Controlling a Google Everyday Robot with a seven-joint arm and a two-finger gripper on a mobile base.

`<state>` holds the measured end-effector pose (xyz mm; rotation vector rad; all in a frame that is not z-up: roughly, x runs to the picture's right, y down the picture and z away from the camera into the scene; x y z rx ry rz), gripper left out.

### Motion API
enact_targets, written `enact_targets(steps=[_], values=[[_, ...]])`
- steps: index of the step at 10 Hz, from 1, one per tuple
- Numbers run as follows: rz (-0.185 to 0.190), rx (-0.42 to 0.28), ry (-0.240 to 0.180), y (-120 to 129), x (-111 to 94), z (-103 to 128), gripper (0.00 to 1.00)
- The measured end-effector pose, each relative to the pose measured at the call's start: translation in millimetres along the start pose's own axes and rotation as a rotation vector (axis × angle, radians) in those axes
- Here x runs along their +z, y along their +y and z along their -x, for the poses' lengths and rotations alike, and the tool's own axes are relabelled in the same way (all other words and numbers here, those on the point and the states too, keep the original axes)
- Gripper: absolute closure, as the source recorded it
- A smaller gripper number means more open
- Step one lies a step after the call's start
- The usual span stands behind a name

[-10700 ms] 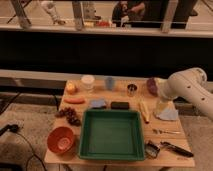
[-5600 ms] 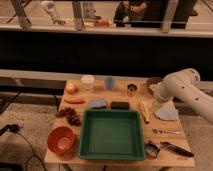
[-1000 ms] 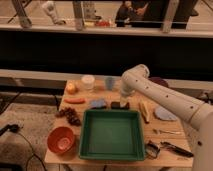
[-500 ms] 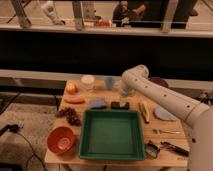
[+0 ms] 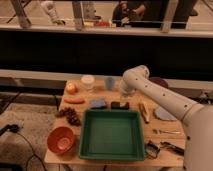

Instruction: Wipe table surface with sponge

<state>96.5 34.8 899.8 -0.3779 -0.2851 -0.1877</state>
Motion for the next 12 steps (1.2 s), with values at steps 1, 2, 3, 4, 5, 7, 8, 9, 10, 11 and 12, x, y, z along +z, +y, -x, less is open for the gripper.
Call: enact_targets(steps=[1,2,3,4,5,7,8,9,10,11,12], values=[[-0.001,-0.005,0.001,0.6,-3.0,1.2,0.20],[0.001,-0.016,0.000,1.7,-4.6,6.0,0.20],[-0.001,-0.027,-0.005,0.1,-6.4,14.1,0.20],[-0.006,-0.049,-0.017,-4.5,-10.7,34.6,0.20],[-0.010,-0.058,-0.023,-7.1,-14.7,43.3,0.20],[-0.018,-0.080,-0.043,-8.8,-18.5,57.4,0.20],[-0.021,-0.092,-0.055,-9.1,-17.6,62.0,0.20],[-0.022,-0.100,-0.066,-9.6,-14.5,66.1,0.20],[-0.022,-0.108,-0.078,-10.8,-9.7,71.6,0.20],[-0.021,-0.115,-0.093,-12.7,-4.4,77.9,0.20],[-0.020,-0.122,-0.104,-14.5,0.4,83.8,0.20]])
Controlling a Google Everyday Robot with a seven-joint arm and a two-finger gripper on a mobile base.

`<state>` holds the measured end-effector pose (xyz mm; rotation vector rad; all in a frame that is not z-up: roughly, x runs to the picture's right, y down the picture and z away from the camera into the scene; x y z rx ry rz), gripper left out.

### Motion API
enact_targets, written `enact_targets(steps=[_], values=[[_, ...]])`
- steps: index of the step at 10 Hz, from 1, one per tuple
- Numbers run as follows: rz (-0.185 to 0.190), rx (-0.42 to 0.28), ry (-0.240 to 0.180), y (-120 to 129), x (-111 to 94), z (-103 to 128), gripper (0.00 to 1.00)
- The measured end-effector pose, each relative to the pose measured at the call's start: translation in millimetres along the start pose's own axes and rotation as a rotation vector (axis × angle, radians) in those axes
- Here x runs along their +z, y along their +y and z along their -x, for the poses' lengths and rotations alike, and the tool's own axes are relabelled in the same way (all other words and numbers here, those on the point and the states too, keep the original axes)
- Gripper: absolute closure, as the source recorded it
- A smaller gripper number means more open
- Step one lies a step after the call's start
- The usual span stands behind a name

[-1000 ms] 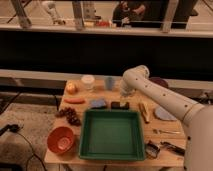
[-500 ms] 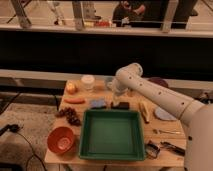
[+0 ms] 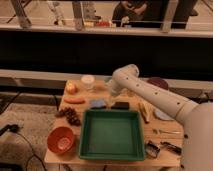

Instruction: Wipe table surface with sponge

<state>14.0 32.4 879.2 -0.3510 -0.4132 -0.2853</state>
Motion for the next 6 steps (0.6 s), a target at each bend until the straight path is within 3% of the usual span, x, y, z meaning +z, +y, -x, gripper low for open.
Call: enact_targets(steps=[6], values=[[0.002,-0.043,-0.063,-11.1,14.9,29.3,0.20]])
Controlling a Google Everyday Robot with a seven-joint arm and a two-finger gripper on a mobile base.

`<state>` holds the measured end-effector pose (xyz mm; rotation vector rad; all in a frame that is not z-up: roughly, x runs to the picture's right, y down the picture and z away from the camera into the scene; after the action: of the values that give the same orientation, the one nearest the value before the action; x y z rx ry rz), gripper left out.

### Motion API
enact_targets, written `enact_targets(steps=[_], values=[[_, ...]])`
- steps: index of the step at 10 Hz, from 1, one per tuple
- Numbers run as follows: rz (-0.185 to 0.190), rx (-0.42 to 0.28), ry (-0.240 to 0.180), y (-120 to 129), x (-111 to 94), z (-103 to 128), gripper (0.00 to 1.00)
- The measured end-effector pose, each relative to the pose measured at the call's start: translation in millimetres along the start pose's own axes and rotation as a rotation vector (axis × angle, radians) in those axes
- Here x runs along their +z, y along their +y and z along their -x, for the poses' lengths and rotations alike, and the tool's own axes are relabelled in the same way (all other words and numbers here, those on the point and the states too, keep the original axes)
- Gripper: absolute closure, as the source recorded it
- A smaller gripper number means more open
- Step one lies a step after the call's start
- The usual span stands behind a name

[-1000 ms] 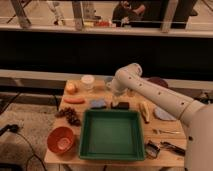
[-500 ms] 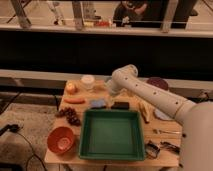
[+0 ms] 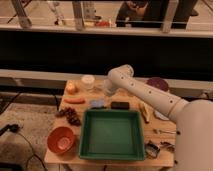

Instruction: Wipe table surface with sponge

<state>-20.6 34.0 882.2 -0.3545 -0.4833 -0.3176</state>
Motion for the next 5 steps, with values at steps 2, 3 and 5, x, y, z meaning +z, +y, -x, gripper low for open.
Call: enact_targets(steps=[2,3,5], values=[[0.004,-0.016,-0.021,0.9,2.9,7.7,0.20],[0.007,-0.023,-0.032,1.7,3.9,11.6,0.20],[0.021,-0.028,-0.047,5.6,8.0,16.0,0.20]])
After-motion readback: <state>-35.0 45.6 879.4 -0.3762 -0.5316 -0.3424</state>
